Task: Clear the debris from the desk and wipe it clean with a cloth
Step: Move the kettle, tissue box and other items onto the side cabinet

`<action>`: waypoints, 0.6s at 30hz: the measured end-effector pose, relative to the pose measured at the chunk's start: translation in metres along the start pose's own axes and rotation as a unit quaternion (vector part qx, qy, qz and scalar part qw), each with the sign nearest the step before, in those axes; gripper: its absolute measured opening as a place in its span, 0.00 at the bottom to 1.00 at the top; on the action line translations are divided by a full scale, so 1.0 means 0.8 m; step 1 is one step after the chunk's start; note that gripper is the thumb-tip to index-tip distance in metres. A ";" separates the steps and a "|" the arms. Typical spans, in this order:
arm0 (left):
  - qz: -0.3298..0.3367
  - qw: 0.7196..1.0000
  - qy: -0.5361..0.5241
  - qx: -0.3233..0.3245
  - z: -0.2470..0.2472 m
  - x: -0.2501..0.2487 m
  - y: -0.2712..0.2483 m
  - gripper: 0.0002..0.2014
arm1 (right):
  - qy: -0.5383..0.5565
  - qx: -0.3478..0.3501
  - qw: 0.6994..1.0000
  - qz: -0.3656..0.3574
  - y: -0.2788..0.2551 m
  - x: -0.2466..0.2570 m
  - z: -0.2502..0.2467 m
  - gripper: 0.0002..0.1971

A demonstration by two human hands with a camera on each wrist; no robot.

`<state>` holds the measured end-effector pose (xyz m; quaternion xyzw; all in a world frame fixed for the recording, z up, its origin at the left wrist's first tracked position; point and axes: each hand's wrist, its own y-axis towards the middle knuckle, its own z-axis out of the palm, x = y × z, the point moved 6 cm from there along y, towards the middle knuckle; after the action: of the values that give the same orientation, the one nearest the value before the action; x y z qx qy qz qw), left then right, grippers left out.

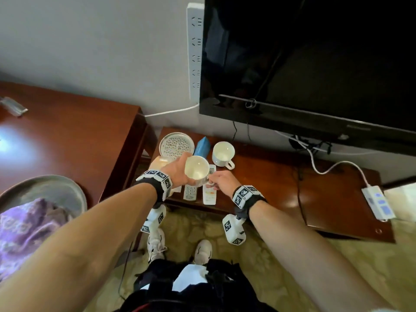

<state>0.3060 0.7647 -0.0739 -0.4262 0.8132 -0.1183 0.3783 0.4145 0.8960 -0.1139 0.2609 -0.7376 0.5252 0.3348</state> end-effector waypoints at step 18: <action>0.015 0.998 0.038 0.051 0.075 -0.045 0.033 0.43 | 0.043 -0.101 0.989 0.101 -0.006 -0.142 -0.081 0.15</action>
<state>0.3454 0.8169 -0.1103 -0.3895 0.8260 -0.1698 0.3705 0.5052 0.9595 -0.1836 0.1270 -0.7943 0.4896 0.3365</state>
